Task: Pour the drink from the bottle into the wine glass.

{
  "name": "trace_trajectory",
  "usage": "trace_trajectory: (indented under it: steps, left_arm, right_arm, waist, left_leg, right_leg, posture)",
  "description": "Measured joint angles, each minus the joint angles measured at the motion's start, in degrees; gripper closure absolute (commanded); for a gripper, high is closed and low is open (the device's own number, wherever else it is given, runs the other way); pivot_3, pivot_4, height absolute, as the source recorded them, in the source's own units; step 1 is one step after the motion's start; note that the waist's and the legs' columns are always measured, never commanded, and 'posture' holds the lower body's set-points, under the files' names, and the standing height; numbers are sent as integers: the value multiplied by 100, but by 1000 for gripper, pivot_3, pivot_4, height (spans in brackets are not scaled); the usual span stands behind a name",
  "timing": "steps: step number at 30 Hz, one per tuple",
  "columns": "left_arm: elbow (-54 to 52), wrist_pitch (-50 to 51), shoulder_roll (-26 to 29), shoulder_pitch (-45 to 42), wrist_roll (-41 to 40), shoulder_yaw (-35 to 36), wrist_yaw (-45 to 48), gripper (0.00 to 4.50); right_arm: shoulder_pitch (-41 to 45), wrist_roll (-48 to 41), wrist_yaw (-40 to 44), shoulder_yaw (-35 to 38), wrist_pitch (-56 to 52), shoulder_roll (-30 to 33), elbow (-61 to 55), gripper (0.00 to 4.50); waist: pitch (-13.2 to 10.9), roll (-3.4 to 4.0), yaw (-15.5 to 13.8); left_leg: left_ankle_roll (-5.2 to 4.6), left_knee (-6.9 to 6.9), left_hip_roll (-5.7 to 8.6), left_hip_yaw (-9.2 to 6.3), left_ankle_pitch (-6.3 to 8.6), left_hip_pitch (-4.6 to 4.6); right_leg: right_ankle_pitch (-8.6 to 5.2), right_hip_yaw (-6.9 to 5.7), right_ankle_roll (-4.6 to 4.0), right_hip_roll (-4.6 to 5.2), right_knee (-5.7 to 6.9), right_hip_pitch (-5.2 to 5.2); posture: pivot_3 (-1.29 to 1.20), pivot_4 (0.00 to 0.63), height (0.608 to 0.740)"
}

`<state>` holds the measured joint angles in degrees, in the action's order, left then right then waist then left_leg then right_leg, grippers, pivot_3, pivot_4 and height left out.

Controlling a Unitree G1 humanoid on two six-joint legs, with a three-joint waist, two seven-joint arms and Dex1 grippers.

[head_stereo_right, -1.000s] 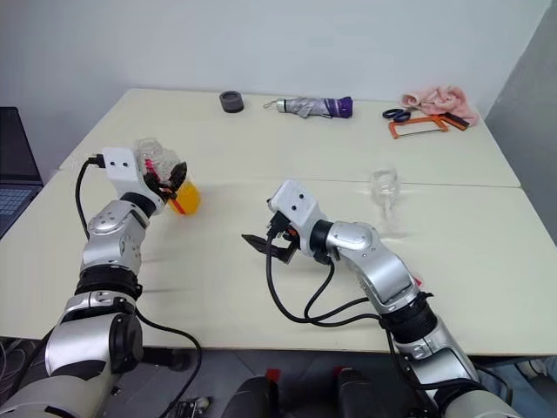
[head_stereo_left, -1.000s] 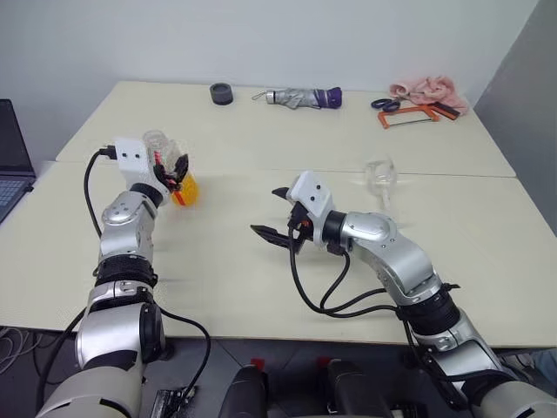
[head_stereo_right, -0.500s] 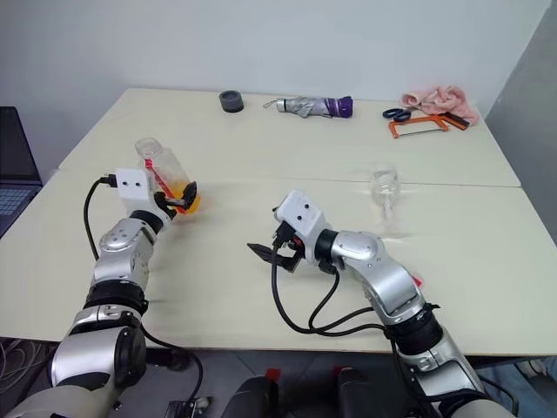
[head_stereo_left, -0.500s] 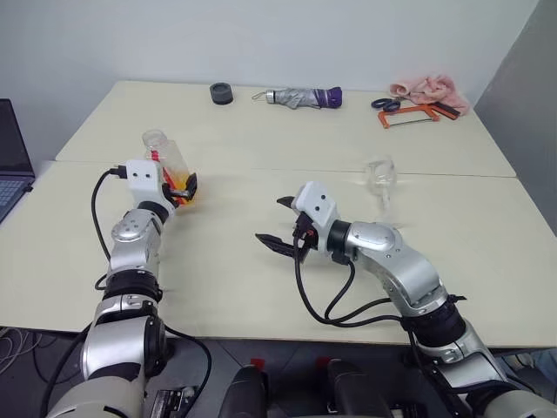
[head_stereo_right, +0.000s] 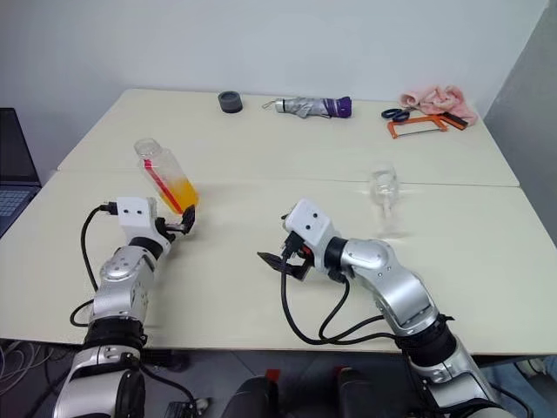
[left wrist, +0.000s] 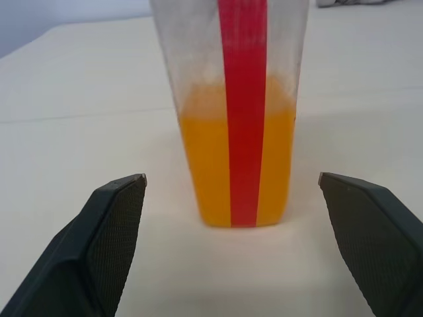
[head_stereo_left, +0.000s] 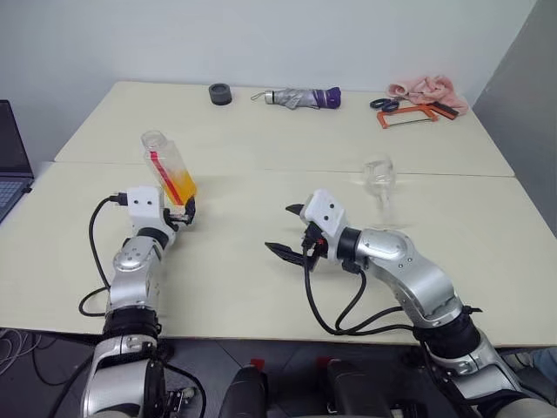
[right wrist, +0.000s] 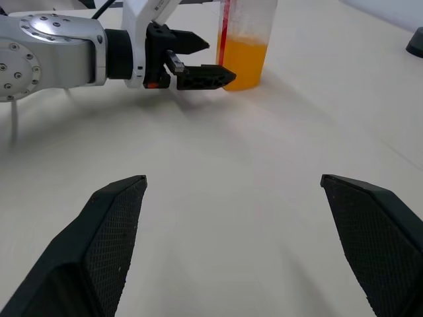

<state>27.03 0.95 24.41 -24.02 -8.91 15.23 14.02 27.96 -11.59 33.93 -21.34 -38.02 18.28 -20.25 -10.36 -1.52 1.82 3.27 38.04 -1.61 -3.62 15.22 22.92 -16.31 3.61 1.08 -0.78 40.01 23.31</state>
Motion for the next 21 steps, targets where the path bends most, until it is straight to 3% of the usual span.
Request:
trace_trajectory:
  steps: [4, 10, 14, 17, 21]
  left_arm:
    - [-893, 315, -148, 684, -176, -21, 156, 30]
    - [-2094, 971, 44, 1328, -874, -381, 1497, 30]
    - [-2572, 1227, 388, 1332, -1004, -850, 2367, 30]
    - [-2809, 1250, 587, 1173, -1011, -1311, 3049, 30]
    - [-2867, 1198, 904, 754, -998, -1687, 3858, 30]
  right_arm:
    - [-207, -207, 40, 302, -285, 242, -287, 0]
    - [-137, -915, -214, 1575, -1136, 291, -688, 0]
    - [601, -1107, -807, 2405, -1950, 256, -222, 0]
    - [1426, -906, -1272, 2537, -2738, 564, 479, 0]
    - [2249, -842, -1293, 2704, -3255, 941, 1889, 0]
  waist:
    - [0, 0, -1]
    - [-1, 1, -6]
    - [-2, 3, 4]
    - [-5, 8, 5]
    - [-5, 8, 8]
  left_leg:
    - [0, 0, -2, -1, 0, 0]
    - [0, 0, 5, -2, 0, -5]
    - [0, -2, 10, 11, 0, -12]
    - [0, -7, 11, 18, -1, -12]
    - [-2, -15, 15, 28, 1, -11]
  right_leg:
    - [0, 1, 0, 6, -1, -3]
    - [-1, -2, 1, -7, -1, -10]
    - [0, 6, 1, -17, 0, -10]
    - [-1, 9, 0, -18, 0, -6]
    - [-1, 15, -2, -23, -8, -4]
  posture:
    - [0, 150, 740]
    - [0, 150, 740]
    - [0, 150, 740]
    - [0, 150, 740]
    - [0, 150, 740]
